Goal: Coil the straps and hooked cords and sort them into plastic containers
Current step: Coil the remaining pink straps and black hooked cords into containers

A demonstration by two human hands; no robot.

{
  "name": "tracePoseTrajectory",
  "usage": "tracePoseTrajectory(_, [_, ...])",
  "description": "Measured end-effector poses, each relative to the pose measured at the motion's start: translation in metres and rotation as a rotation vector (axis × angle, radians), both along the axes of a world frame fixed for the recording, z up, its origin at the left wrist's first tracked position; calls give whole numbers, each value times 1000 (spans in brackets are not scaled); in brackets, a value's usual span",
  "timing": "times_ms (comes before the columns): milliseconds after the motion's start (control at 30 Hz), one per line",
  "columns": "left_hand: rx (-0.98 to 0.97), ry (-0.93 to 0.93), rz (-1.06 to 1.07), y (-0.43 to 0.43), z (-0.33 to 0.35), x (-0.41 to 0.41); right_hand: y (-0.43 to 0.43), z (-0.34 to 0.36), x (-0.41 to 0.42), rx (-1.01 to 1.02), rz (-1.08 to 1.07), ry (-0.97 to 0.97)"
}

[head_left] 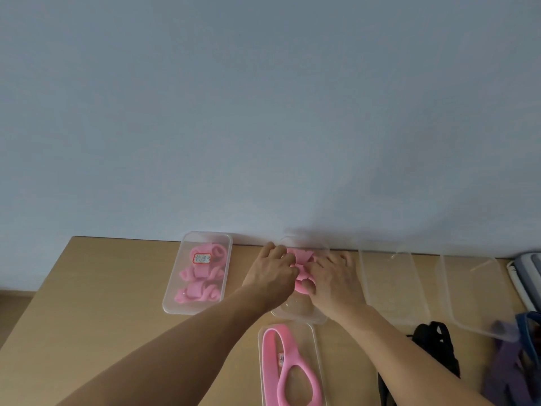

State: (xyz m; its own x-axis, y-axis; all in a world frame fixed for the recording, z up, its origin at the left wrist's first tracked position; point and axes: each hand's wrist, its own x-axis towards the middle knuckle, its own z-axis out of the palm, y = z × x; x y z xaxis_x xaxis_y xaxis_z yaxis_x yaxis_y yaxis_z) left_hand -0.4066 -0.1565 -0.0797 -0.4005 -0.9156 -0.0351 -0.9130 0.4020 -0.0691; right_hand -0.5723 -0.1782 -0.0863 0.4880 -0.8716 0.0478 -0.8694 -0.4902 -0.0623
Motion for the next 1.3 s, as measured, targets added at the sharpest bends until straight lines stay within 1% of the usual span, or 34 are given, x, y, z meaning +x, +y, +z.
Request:
tracePoseTrajectory(67, [26, 32, 33, 1, -1, 0, 6, 5, -2, 16, -15, 8])
tracePoseTrajectory(233, [76, 64, 41, 3, 4, 10, 16, 20, -7, -20, -109, 15])
tracePoseTrajectory(367, [56, 147, 90, 11, 17, 12, 25, 37, -8, 6, -105, -10])
tracePoseTrajectory(400, [44, 183, 106, 16, 20, 14, 30, 43, -7, -12, -113, -49])
tracePoseTrajectory(467, [17, 280, 158, 32, 24, 20, 45, 52, -6, -90, -131, -187])
tracePoseTrajectory(533, [5, 374, 201, 53, 28, 28, 65, 57, -1, -154, -94, -293])
tracePoseTrajectory(633, [15, 438, 198, 82, 32, 41, 102, 49, 7, -123, -17, -369])
tracePoseTrajectory(700, [41, 478, 197, 99, 33, 47, 127, 39, 7, -58, -14, -325])
tracePoseTrajectory(767, [108, 493, 182, 115, 32, 50, 150, 27, 2, 98, -44, -225])
tracePoseTrajectory(867, [221, 463, 154, 137, 29, 51, 178, 6, -11, 332, -53, -50])
tracePoseTrajectory(933, [279, 457, 154, 149, 30, 51, 190, -2, -16, 394, -37, 43])
tracePoseTrajectory(1033, [356, 466, 158, 160, 36, 51, 196, -9, -21, 381, 5, 64])
tracePoseTrajectory(1167, [375, 475, 209, 165, 55, 50, 190, -7, -25, 314, 39, 14])
tracePoseTrajectory(1233, [366, 511, 233, 162, 65, 46, 181, 4, -27, 258, 49, -42])
tracePoseTrajectory(1300, [370, 596, 255, 159, 76, 39, 168, 25, -27, 166, 55, -162])
